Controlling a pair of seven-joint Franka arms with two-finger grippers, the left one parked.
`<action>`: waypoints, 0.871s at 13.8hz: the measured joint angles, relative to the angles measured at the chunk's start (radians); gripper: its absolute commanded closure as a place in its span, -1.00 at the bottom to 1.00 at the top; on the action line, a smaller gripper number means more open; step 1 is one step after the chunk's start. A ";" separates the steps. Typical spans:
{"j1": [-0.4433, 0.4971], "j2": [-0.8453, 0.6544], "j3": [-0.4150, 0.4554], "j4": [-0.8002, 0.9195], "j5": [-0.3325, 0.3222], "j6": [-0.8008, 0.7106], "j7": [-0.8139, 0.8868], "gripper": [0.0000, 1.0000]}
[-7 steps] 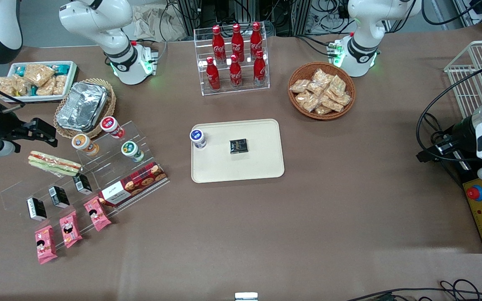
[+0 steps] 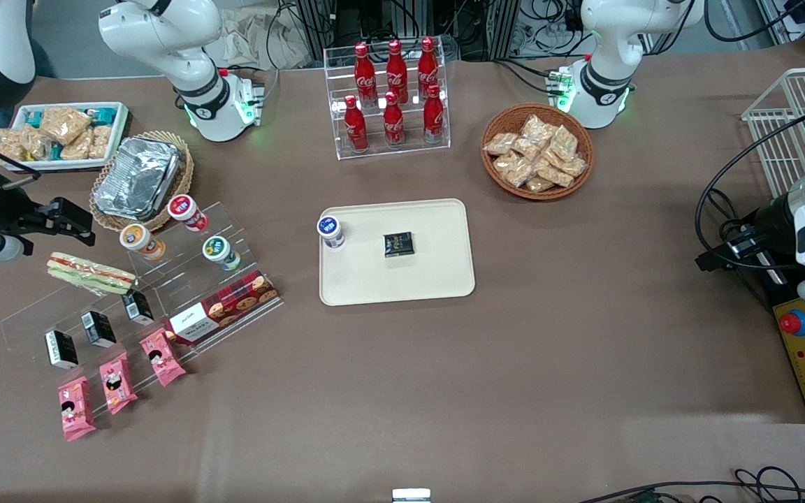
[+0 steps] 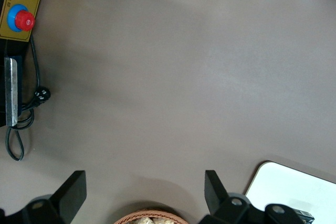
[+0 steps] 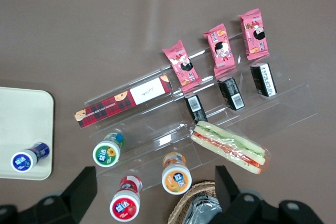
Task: Place sandwich on tray
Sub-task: 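Move the right gripper toward the wrapped sandwich on the acrylic rack, then lower the open right gripper around the plastic-wrapped sandwich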
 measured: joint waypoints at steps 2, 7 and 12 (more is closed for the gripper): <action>0.000 0.006 -0.030 -0.001 0.000 -0.003 -0.161 -1.00; -0.003 0.047 -0.131 -0.004 0.000 -0.004 -0.617 -1.00; -0.005 0.141 -0.204 -0.006 0.000 0.040 -0.960 -1.00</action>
